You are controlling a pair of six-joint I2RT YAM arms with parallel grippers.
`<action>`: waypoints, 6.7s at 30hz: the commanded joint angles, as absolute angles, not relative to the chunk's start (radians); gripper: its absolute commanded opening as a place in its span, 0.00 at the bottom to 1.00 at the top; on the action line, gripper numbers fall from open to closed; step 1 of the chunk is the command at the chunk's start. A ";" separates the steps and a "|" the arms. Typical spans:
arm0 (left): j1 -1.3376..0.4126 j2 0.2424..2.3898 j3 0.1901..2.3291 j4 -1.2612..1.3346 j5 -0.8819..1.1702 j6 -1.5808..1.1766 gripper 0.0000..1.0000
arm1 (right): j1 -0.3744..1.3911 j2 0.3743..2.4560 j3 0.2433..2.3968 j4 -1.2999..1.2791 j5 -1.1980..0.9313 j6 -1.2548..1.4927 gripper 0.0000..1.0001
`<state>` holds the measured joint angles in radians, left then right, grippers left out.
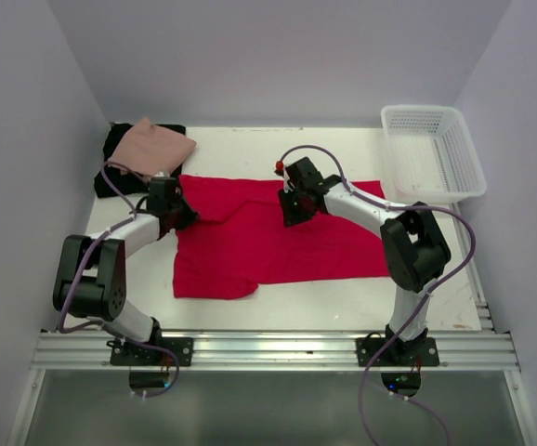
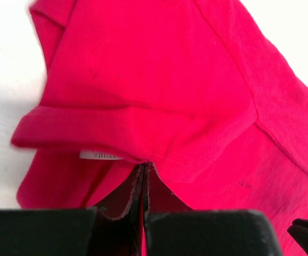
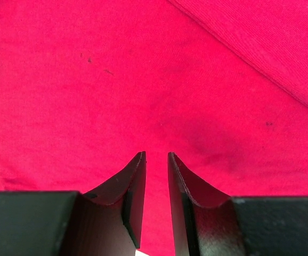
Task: Fold and stack the t-shirts
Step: Fold the tshirt
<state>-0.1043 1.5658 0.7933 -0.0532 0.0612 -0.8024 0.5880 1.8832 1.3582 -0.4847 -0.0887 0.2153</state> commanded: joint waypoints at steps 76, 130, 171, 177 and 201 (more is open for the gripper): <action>-0.149 1.509 0.716 -0.020 -0.064 -0.699 0.00 | 0.692 2.442 2.020 -0.379 -0.563 0.460 0.00; -0.149 1.470 0.657 0.061 -0.005 -0.666 0.00 | 0.637 2.287 1.781 0.176 -0.603 0.565 0.24; -0.147 1.405 0.638 0.067 -0.005 -0.672 0.00 | 0.699 2.376 1.816 -0.106 -0.385 0.426 0.26; -0.147 1.416 0.635 0.071 -0.005 -0.673 0.00 | 0.709 2.382 1.829 -0.127 -0.371 0.420 0.26; -0.149 1.424 0.621 0.084 -0.005 -0.684 0.00 | 0.765 2.350 1.821 -0.275 -0.129 0.313 0.00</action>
